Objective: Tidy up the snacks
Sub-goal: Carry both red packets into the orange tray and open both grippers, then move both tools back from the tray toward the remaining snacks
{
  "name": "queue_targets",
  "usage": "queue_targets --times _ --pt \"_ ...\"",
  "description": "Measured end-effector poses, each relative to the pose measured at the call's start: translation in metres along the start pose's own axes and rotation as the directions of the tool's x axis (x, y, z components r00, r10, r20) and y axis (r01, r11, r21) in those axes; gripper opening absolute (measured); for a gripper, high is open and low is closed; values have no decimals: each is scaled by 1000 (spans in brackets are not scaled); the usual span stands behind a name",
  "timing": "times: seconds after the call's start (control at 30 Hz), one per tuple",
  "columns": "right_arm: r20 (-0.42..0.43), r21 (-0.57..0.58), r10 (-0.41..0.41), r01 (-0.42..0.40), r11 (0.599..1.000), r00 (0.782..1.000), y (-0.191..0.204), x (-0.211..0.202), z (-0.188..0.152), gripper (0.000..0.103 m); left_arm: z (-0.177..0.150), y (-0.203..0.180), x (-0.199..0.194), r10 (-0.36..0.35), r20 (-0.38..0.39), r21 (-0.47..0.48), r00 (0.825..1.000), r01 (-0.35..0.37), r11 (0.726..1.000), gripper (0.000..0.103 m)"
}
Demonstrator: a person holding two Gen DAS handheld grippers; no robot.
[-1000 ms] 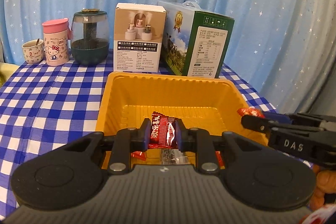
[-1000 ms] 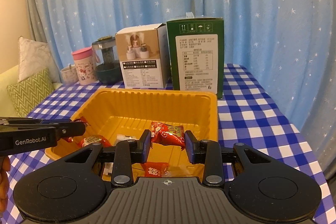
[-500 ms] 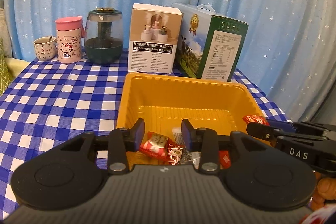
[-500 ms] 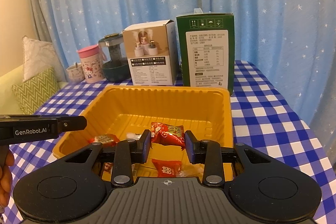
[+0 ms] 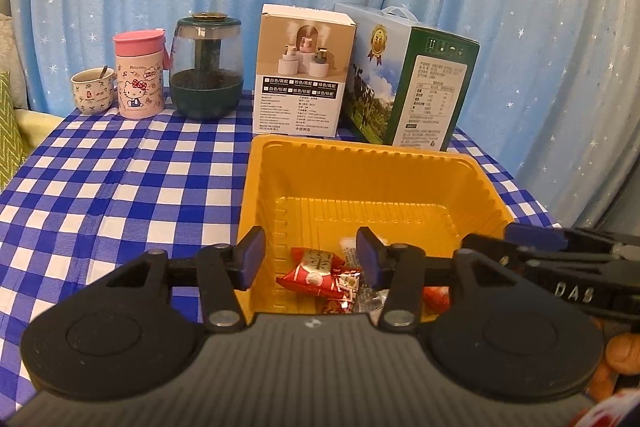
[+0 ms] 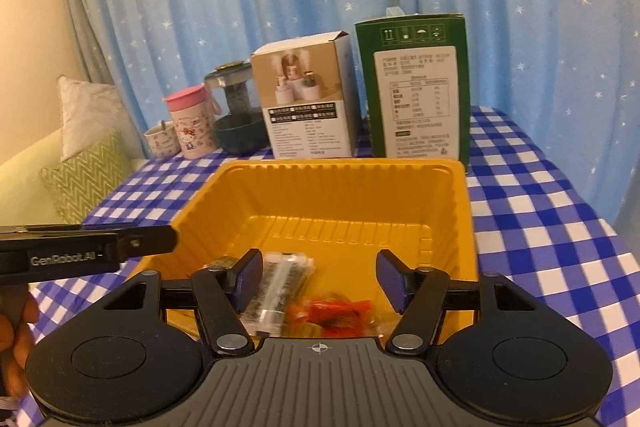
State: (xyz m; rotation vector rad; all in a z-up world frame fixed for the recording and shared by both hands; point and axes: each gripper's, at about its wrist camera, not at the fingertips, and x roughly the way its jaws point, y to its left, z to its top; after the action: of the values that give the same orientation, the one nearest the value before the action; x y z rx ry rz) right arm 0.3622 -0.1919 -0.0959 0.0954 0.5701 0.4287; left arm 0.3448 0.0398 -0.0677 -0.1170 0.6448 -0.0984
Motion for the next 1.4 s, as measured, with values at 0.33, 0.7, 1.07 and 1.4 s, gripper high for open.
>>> queue_targets --times 0.33,0.7,1.07,1.4 --pt "41 76 -106 103 992 994 -22 -14 4 63 -2 -2 -5 -2 4 11 1000 2 1000 47" --pt "47 83 -120 115 990 992 -24 -32 -3 63 -10 -13 -18 -16 11 29 1000 15 999 48" --pt "23 97 -129 126 987 991 -15 -75 -31 63 -36 -22 -54 -28 2 34 1000 28 999 49" --pt "-26 95 -130 132 987 991 2 -109 -66 63 -76 -17 -101 -21 -10 12 1000 21 1000 51"
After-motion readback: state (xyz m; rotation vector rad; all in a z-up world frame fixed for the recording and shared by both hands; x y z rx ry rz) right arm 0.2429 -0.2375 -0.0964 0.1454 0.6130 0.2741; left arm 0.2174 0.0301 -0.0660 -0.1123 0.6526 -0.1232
